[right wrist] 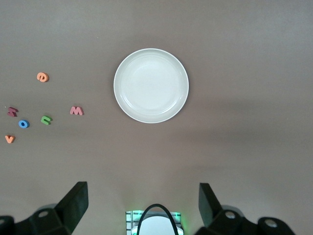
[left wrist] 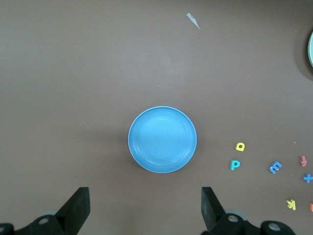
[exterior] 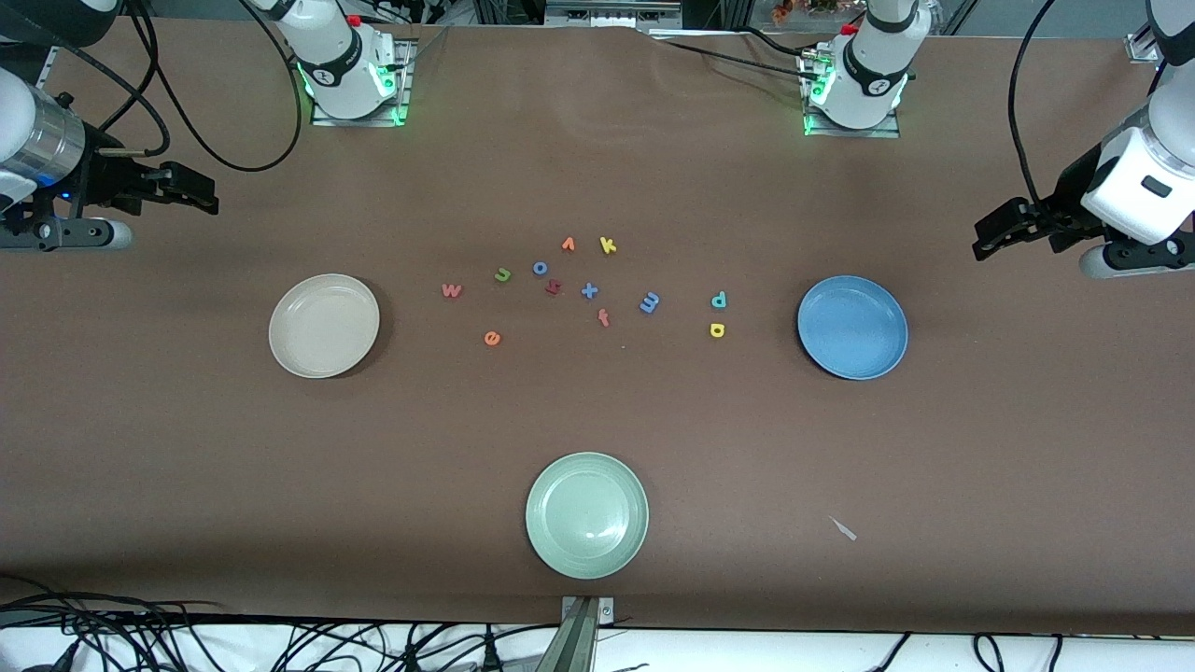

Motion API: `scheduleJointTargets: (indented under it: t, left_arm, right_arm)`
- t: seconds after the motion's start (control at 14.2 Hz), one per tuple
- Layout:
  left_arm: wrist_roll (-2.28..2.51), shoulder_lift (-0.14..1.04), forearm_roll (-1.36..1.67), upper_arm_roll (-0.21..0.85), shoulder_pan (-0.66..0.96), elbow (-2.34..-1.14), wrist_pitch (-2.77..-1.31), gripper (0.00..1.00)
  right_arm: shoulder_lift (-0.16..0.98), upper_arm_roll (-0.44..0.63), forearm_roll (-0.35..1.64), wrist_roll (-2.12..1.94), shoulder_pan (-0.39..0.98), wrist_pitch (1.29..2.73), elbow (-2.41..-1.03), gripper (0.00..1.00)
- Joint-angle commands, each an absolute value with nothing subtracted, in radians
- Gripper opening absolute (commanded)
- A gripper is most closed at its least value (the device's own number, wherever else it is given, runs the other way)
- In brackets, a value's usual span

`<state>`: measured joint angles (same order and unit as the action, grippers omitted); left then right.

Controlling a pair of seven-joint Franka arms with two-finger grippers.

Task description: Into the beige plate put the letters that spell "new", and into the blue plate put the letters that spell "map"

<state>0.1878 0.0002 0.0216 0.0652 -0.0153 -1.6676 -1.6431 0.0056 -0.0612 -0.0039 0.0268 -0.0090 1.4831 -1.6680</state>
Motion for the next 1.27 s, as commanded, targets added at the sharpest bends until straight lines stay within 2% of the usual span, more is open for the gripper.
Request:
scheduleJointTargets:
  t: [0.0, 1.2]
  left_arm:
    - [0.164, 0.018, 0.017, 0.064, -0.018, -1.631, -1.618, 1.0]
    - [0.163, 0.032, 0.017, 0.061, -0.031, -1.617, -1.617, 1.0]
  right_arm:
    - [0.006, -0.055, 0.018, 0.017, -0.009, 1.476, -1.661, 1.0]
    - [0.009, -0.054, 0.018, 0.017, -0.009, 1.471, -1.66, 1.0]
